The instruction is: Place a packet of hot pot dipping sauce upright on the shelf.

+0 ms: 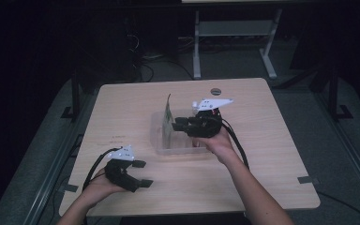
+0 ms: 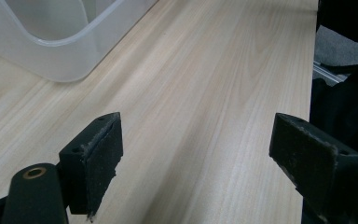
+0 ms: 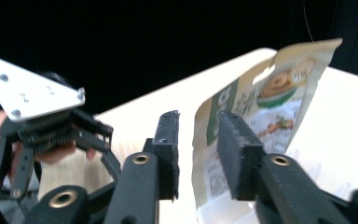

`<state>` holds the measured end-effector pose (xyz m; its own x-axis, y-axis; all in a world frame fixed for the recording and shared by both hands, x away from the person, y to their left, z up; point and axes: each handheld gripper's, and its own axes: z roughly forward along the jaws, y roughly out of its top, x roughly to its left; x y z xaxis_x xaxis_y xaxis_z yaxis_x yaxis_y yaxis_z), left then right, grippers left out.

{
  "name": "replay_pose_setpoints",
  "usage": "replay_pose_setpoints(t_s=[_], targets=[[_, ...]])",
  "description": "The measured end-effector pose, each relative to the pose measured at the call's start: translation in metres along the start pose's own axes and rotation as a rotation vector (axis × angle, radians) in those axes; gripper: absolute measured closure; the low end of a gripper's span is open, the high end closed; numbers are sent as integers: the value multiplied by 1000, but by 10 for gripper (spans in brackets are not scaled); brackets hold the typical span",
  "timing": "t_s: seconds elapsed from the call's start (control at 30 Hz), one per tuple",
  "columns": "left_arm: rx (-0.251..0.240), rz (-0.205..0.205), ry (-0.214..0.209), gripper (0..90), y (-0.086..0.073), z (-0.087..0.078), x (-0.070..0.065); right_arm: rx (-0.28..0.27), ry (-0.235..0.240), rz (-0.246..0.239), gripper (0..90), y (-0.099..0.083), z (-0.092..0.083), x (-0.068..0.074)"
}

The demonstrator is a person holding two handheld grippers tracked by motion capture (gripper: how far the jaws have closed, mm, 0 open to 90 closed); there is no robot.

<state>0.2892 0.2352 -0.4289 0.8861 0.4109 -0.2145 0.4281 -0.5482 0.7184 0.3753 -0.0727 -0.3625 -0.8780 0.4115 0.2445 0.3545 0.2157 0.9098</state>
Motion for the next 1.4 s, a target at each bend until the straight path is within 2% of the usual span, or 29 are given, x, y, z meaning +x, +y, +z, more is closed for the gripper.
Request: replay_pose_setpoints(t_s=[0.07, 0.3, 0.6, 0.73, 1.13, 1.23, 1.4], targets=[[-3, -3, 2, 169, 0, 0, 0, 26, -1, -11, 622, -1, -1, 2], [-4, 1, 2, 169, 0, -1, 1, 64, -32, -39, 541, -7, -10, 8], [-6, 12, 15, 169, 0, 0, 1, 116, -28, -64, 478, -22, -26, 18], [-4, 11, 19, 168, 1, 0, 1, 125, -27, -64, 460, -28, -32, 21], [43, 53, 31, 162, -1, 2, -1, 185, -49, -59, 411, -53, -49, 28], [45, 44, 32, 162, -2, 2, -3, 206, -62, -71, 396, -59, -54, 28], [62, 60, 39, 163, -3, 1, -2, 228, -85, -61, 380, -72, -65, 25]])
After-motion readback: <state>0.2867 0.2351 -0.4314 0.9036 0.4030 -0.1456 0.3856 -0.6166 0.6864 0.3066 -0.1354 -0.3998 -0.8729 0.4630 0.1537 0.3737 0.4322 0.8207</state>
